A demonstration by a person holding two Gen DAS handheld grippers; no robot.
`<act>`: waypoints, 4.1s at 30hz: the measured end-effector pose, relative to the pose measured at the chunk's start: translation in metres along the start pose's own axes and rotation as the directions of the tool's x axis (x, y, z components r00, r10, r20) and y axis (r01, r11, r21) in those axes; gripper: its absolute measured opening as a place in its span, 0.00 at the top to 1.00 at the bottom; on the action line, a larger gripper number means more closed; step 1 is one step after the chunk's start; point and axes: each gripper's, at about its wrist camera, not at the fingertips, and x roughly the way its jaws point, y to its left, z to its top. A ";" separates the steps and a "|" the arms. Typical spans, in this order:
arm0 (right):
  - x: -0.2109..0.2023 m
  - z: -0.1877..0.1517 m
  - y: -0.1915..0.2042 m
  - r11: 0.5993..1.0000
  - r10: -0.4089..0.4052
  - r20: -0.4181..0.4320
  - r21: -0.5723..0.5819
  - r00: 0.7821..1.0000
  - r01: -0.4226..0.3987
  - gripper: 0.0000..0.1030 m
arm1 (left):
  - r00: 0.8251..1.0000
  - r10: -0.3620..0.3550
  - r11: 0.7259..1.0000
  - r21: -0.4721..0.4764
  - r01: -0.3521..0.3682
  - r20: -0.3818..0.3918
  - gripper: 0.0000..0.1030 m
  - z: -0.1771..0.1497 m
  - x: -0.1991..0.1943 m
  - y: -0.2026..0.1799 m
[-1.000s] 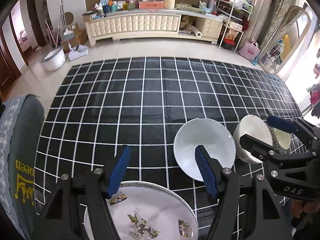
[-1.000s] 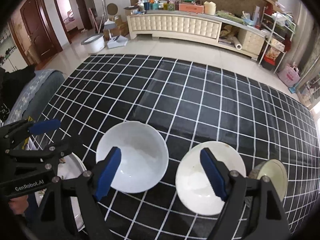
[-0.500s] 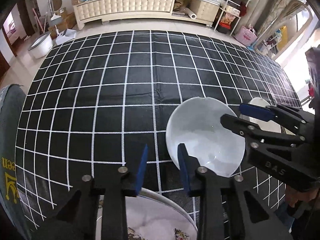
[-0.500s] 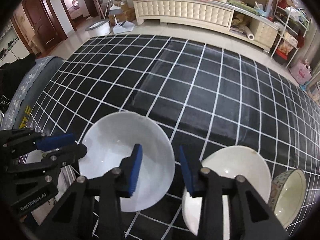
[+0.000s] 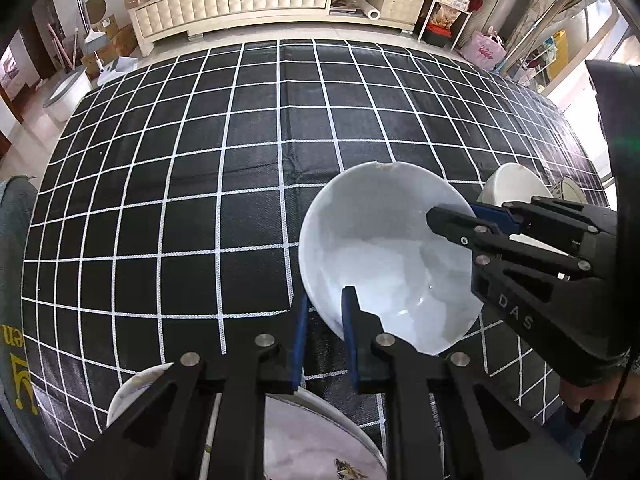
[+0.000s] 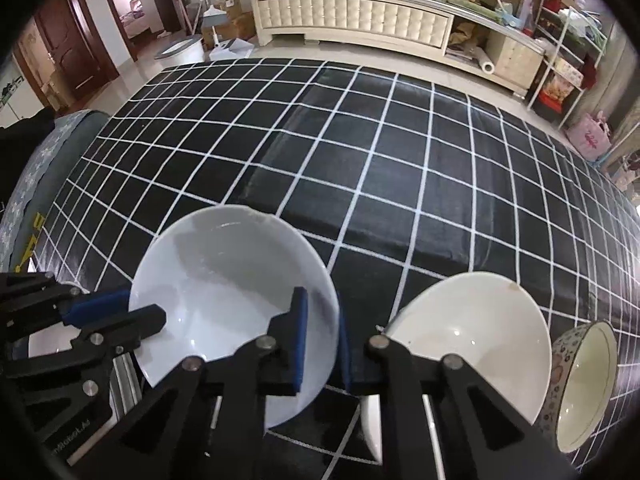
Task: Organize plates and bowls
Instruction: 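Grasp the plain white bowl rim with the left gripper and lift it, then carry the plain white bowl beside the plate stack and lower it, then open the left gripper to release the plain white bowl, then move the left gripper to the pink-patterned white bowl and grasp its rim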
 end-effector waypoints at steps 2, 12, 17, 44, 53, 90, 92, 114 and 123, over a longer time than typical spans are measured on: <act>-0.006 -0.001 0.000 1.000 0.004 0.010 0.006 1.000 -0.004 0.83 | 1.000 0.006 1.000 -0.004 -0.006 0.003 0.86 -0.001 -0.002 -0.003; -0.051 -0.008 0.007 0.999 0.008 0.069 0.037 0.998 -0.010 0.83 | 0.999 0.024 1.000 0.007 -0.024 0.041 0.86 -0.005 -0.034 -0.011; -0.077 -0.026 0.009 0.998 0.007 0.090 0.065 0.996 -0.013 0.83 | 0.997 0.017 1.000 0.021 -0.018 0.069 0.86 -0.019 -0.059 -0.019; -0.069 -0.127 0.000 0.981 0.005 -0.005 0.194 1.000 -0.004 0.83 | 0.999 -0.042 0.996 0.073 0.041 0.001 0.86 -0.112 -0.059 -0.066; -0.053 -0.136 -0.004 0.978 0.017 -0.035 0.210 0.999 -0.009 0.83 | 0.999 -0.037 0.997 0.074 0.039 -0.024 0.86 -0.120 -0.045 -0.072; -0.127 -0.144 -0.012 0.975 -0.066 0.091 0.219 0.994 0.044 0.50 | 0.992 -0.027 0.997 0.082 0.017 0.125 0.61 -0.117 -0.099 -0.071; -0.137 -0.143 -0.010 0.977 -0.085 0.112 0.203 0.990 0.060 0.46 | 0.990 -0.033 0.996 0.085 0.021 0.140 0.58 -0.116 -0.106 -0.072; -0.221 -0.139 -0.019 0.978 -0.105 0.282 0.205 0.954 0.047 0.17 | 0.943 -0.105 0.987 0.149 0.060 0.315 0.35 -0.105 -0.184 -0.097; -0.226 -0.130 -0.030 0.977 -0.138 0.302 0.200 0.943 0.079 0.07 | 0.933 -0.117 0.985 0.163 0.064 0.341 0.30 -0.091 -0.193 -0.106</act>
